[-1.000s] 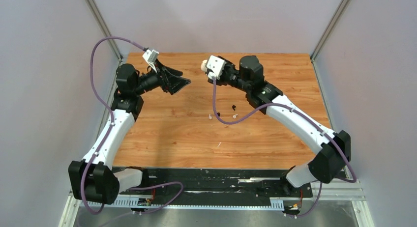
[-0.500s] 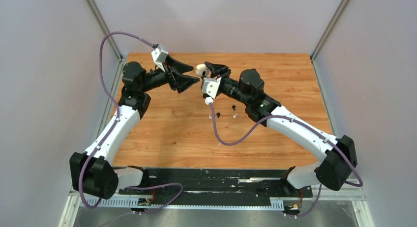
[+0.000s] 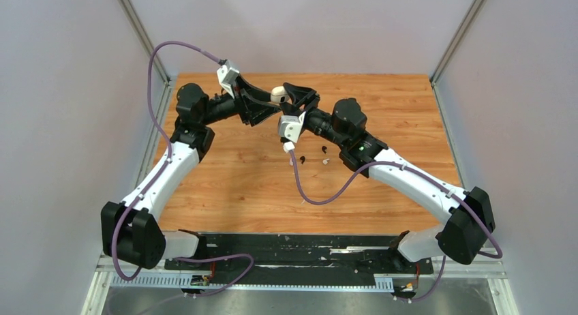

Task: Insert the wireless bluetooth earbuds into the charging case
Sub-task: Pick up the charging case at the center of the board.

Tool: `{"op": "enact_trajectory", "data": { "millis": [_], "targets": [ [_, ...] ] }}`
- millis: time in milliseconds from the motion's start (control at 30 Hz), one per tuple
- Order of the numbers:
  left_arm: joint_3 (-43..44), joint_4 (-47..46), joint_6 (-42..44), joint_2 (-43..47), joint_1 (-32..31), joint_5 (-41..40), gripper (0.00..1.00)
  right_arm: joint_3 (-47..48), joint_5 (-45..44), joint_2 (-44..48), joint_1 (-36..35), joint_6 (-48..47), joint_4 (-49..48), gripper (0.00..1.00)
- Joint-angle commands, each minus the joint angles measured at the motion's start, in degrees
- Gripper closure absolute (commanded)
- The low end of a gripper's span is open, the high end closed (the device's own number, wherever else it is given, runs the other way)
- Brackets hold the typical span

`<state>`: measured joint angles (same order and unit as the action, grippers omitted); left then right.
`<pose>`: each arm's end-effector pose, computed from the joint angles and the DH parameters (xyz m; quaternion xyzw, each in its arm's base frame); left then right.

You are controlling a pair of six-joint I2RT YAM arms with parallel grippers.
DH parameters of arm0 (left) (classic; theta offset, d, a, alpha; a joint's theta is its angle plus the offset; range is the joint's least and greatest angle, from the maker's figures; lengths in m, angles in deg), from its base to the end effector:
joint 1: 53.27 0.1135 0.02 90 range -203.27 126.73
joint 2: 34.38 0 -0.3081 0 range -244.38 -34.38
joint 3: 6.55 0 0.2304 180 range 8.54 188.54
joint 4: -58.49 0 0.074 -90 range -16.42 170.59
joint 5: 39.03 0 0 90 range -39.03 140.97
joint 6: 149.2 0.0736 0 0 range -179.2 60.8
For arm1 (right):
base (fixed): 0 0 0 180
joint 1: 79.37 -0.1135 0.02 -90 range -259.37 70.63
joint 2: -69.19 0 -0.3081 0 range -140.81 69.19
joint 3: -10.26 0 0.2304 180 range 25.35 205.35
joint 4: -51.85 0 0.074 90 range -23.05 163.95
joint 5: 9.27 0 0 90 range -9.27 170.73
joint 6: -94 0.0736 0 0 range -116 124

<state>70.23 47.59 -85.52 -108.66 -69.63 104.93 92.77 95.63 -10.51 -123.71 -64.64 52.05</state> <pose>0.2527 -0.1362 0.4473 0.3067 0.5811 -0.5164 0.5491 0.2299 0.2512 0.4345 -0.6229 0.3000 -0.0633 0.7197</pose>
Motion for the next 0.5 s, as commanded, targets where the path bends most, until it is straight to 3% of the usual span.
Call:
{"op": "enact_trajectory", "data": {
  "millis": [0, 333, 467],
  "targets": [
    [2.45, -3.12, -0.33, -0.38, -0.85, 0.55, 0.40, -0.35, -0.42, 0.89, -0.89, -2.71, -4.57, 1.00],
    [0.19, -7.40, -1.97, 0.29, -1.34, -10.15, 0.42, 1.28, -3.99, -0.06, -2.47, -2.19, -2.50, 1.00],
    [-0.16, -8.14, -1.59, -0.08, -1.77, -10.86, 0.41, 1.36, -4.53, -0.08, -2.71, -2.03, -2.14, 1.00]
  ]
}}
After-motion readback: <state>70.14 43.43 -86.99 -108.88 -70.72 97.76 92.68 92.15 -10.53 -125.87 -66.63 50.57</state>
